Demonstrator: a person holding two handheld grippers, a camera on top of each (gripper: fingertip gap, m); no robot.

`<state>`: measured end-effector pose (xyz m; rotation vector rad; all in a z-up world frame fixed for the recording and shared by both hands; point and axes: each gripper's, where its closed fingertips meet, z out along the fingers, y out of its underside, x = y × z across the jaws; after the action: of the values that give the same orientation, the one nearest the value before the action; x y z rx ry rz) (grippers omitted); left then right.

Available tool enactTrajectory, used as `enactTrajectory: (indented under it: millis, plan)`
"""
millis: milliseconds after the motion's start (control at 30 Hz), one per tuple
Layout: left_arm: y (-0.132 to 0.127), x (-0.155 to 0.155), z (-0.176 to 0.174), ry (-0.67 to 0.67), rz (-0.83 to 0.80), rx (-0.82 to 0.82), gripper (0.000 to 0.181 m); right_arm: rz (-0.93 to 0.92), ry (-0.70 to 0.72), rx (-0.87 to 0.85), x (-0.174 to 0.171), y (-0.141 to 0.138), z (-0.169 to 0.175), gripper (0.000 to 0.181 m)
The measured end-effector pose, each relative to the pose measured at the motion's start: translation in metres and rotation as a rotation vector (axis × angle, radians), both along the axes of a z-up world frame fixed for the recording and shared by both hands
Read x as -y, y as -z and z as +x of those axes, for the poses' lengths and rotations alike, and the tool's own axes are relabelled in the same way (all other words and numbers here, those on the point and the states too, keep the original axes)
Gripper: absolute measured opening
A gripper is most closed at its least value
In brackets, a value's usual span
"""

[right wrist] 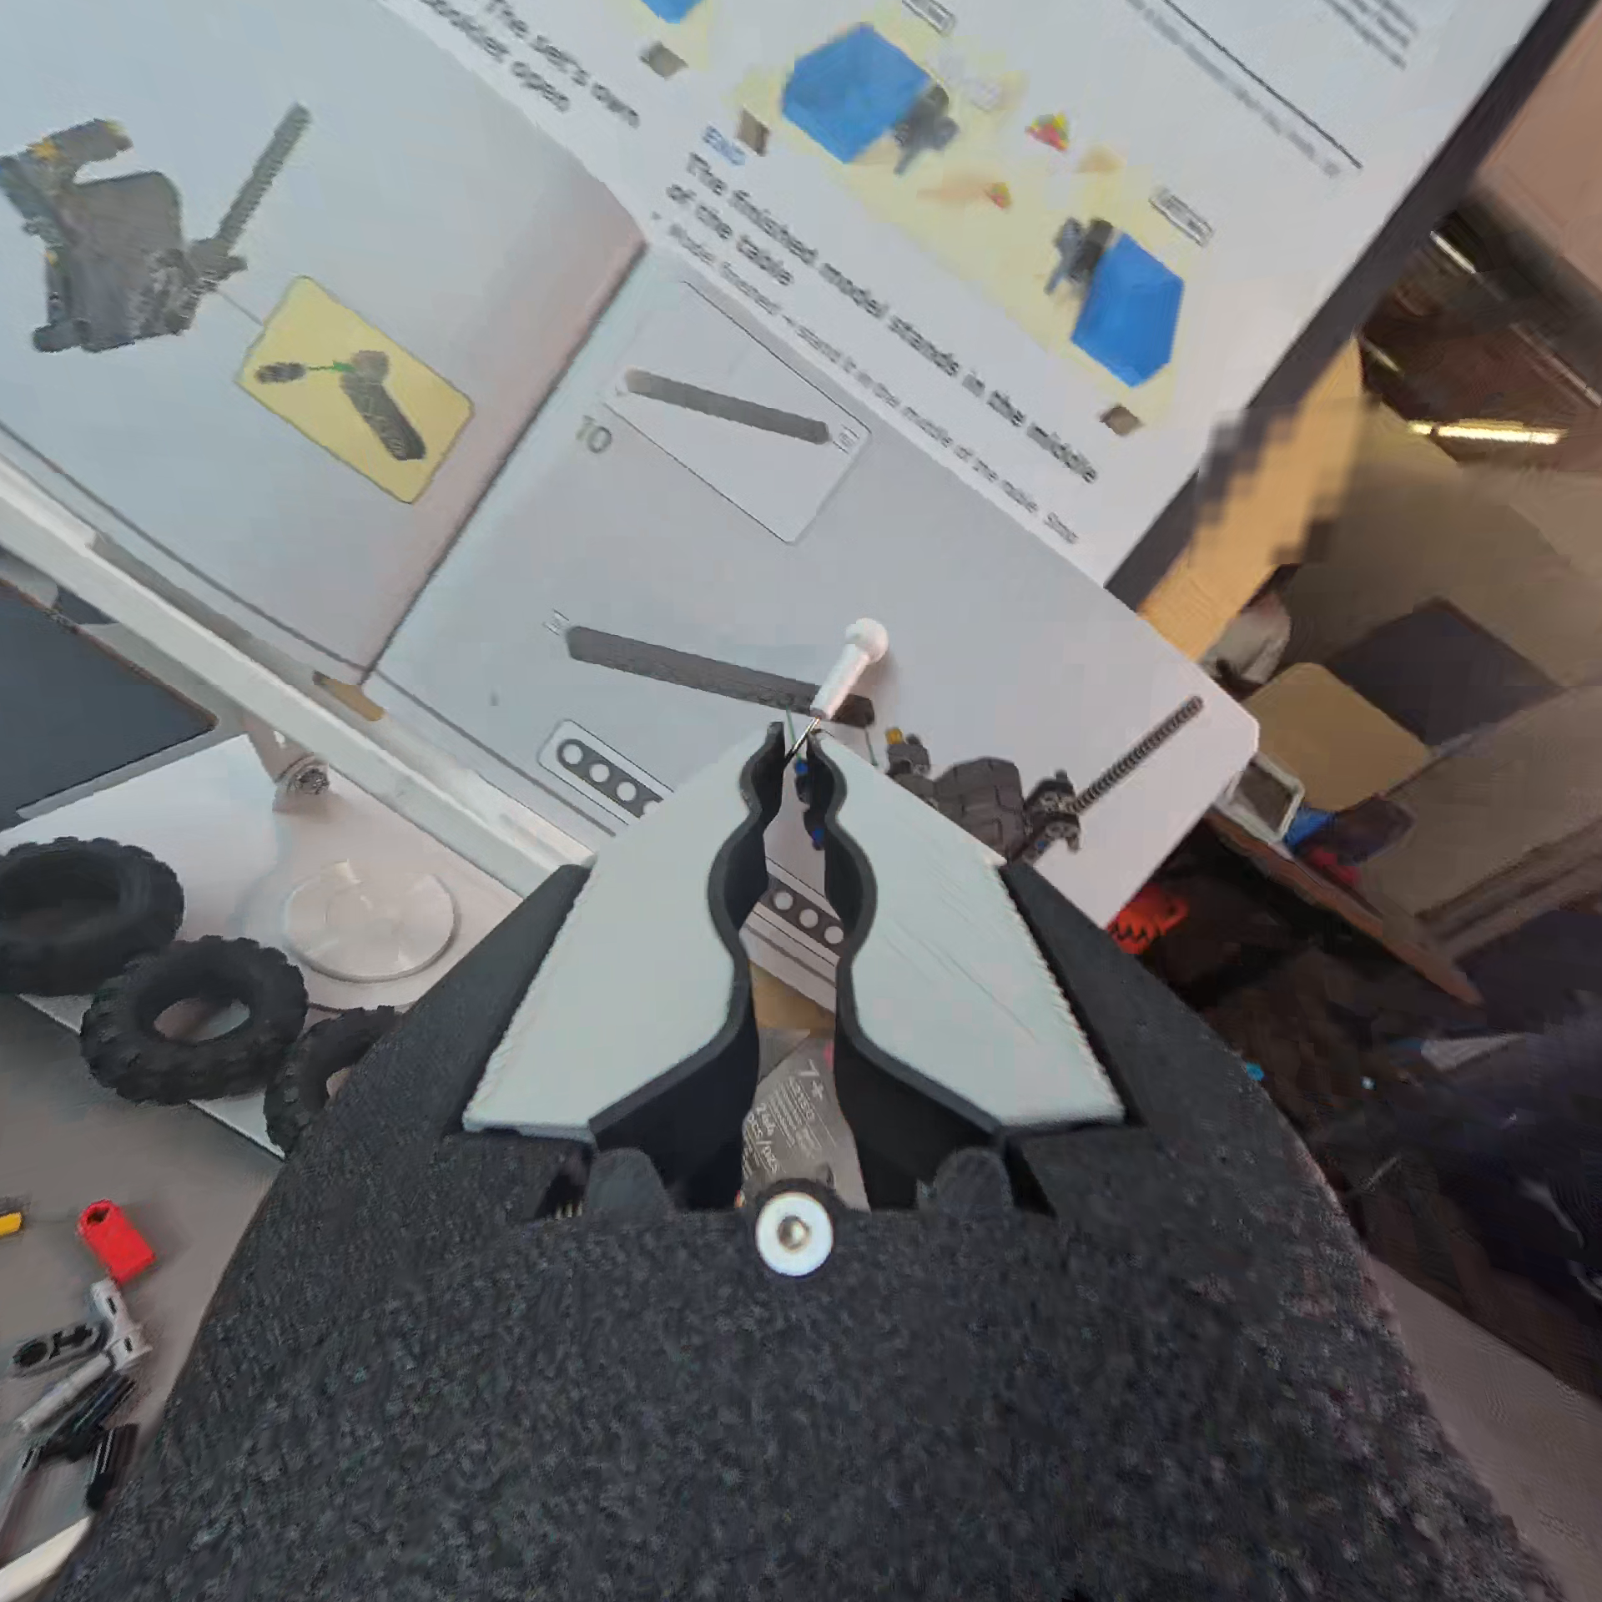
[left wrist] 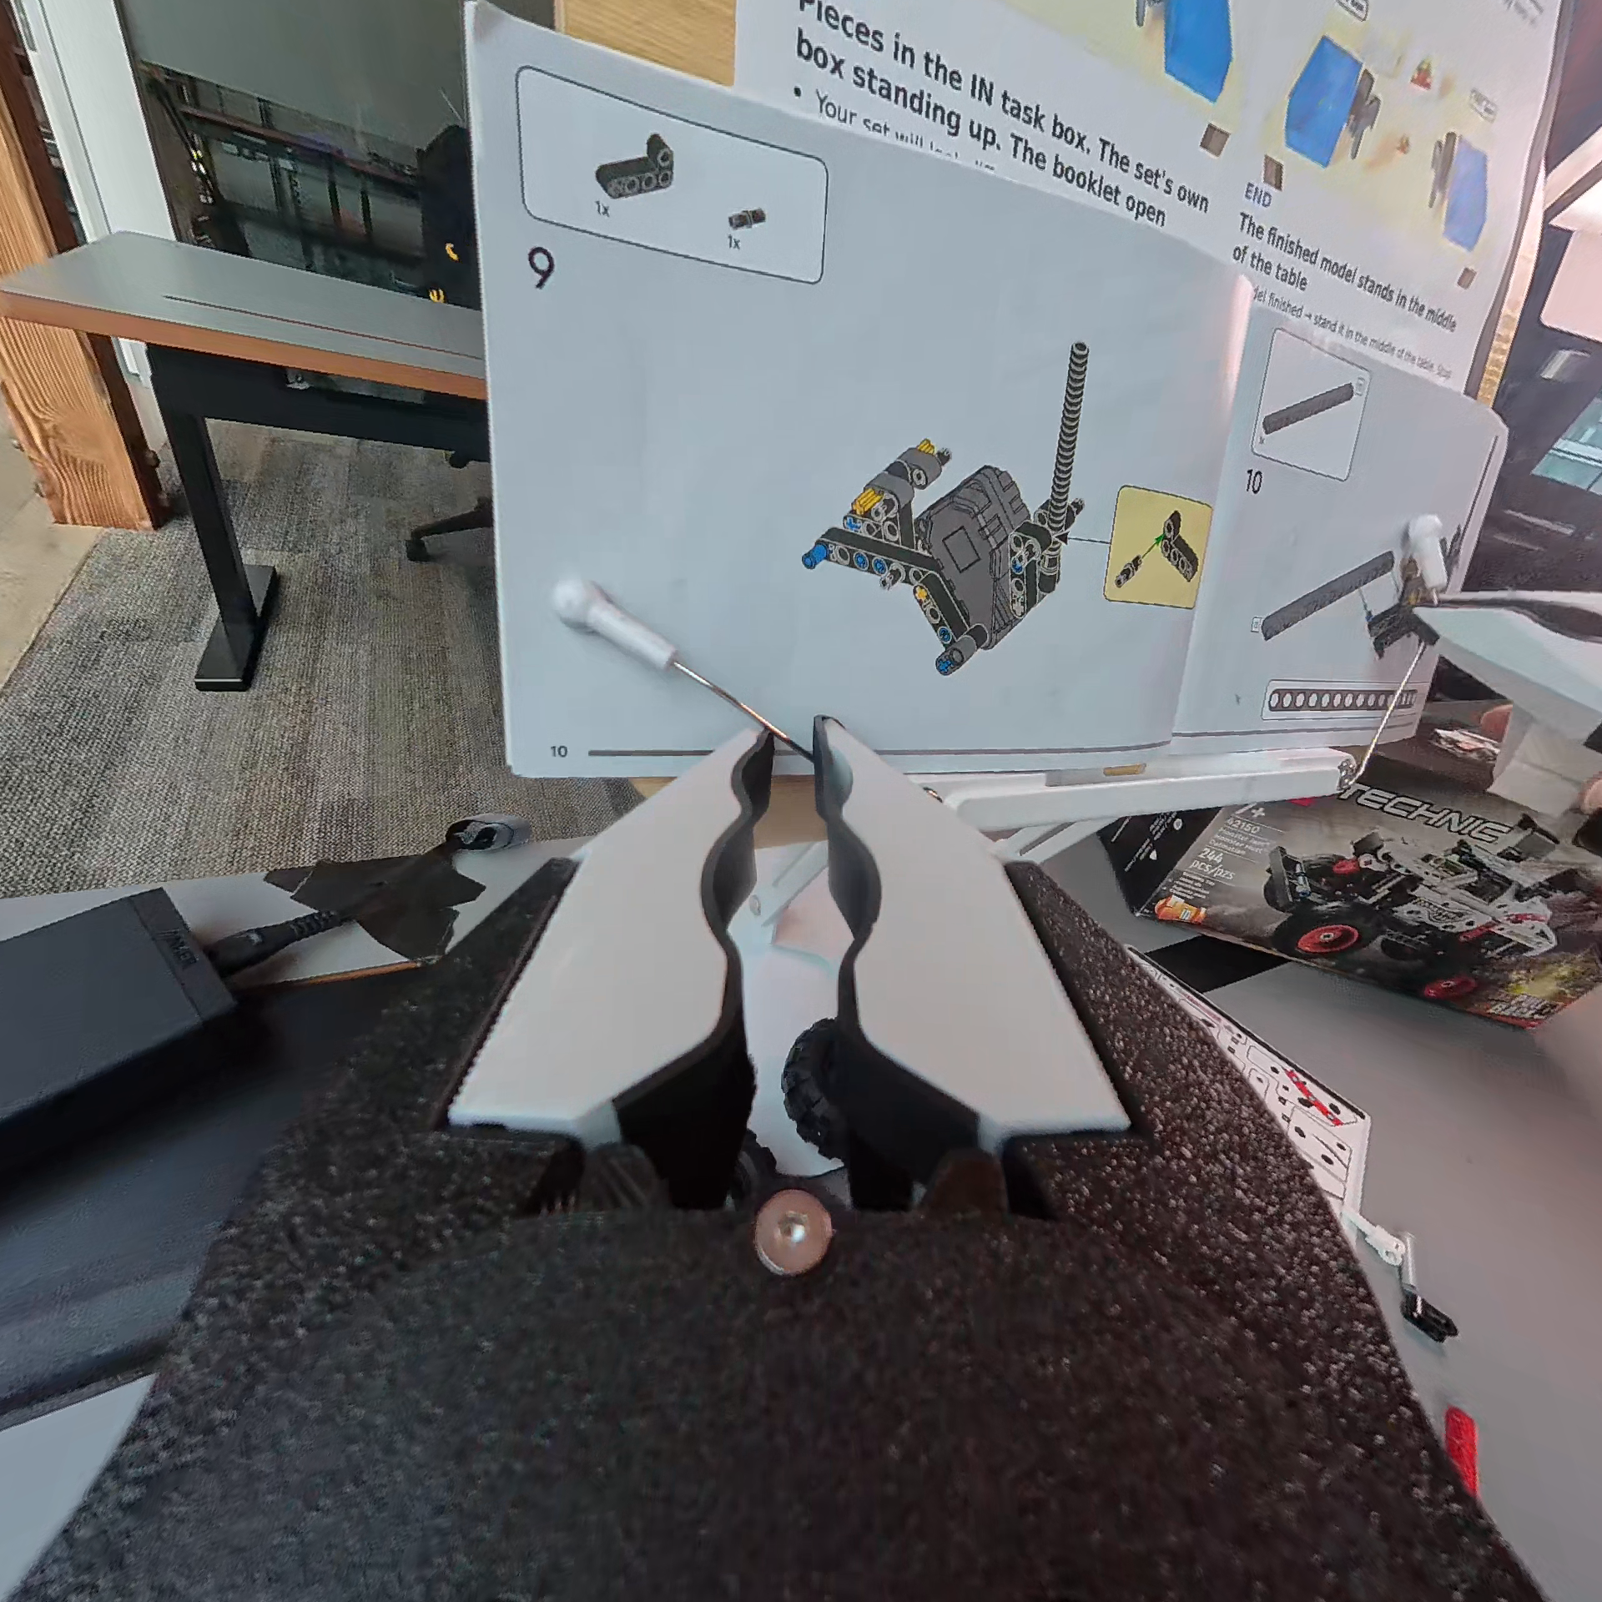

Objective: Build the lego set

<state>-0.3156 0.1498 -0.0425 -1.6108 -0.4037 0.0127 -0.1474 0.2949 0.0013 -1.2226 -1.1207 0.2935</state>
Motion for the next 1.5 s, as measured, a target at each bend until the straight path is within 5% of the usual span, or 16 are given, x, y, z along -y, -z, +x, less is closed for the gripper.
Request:
enactTrajectory:
  millis: [100,300,400,467,633,767,1067,1167,1333,1433,1500]
  plan:
    - [-0.001,-0.001,0.000,-0.003,0.037,0.054,0.009,-0.228,0.059,-0.086,-0.023,0.021,0.032,0.008]
    - [0.010,0.005,0.000,0.005,0.071,0.164,0.011,-0.610,0.023,-0.259,-0.017,0.049,0.061,0.027]
    - [0.014,0.006,0.001,0.033,0.095,0.225,0.011,-0.662,0.063,-0.371,-0.020,0.046,0.084,0.039]
    - [0.014,0.006,0.001,0.042,0.105,0.245,0.011,-0.540,0.079,-0.372,-0.011,0.030,0.088,0.043]
    - [0.018,0.009,0.003,0.060,0.136,0.335,0.013,-0.193,-0.034,-0.153,0.040,-0.012,0.018,0.050]
    - [0.019,0.023,0.000,0.037,0.135,0.328,0.013,-0.282,0.002,-0.044,0.035,0.001,-0.037,0.069]
    - [-0.018,0.030,-0.014,0.024,0.075,0.140,0.047,-0.424,0.082,-0.224,0.029,0.049,-0.011,0.080]
    - [-0.016,0.017,-0.029,-0.032,0.018,0.097,0.065,-0.322,0.043,-0.236,0.038,0.024,-0.009,0.078]
    - [-0.001,0.001,-0.030,-0.007,-0.024,0.089,0.056,-0.219,-0.090,-0.166,0.079,-0.022,-0.058,0.081]
    - [0.000,0.003,-0.025,-0.014,-0.009,0.084,0.055,-0.174,-0.073,-0.070,0.086,-0.013,-0.098,0.093]
    - [-0.003,0.008,-0.025,-0.027,-0.012,0.058,0.055,-0.090,-0.002,-0.013,0.075,0.001,-0.110,0.085]
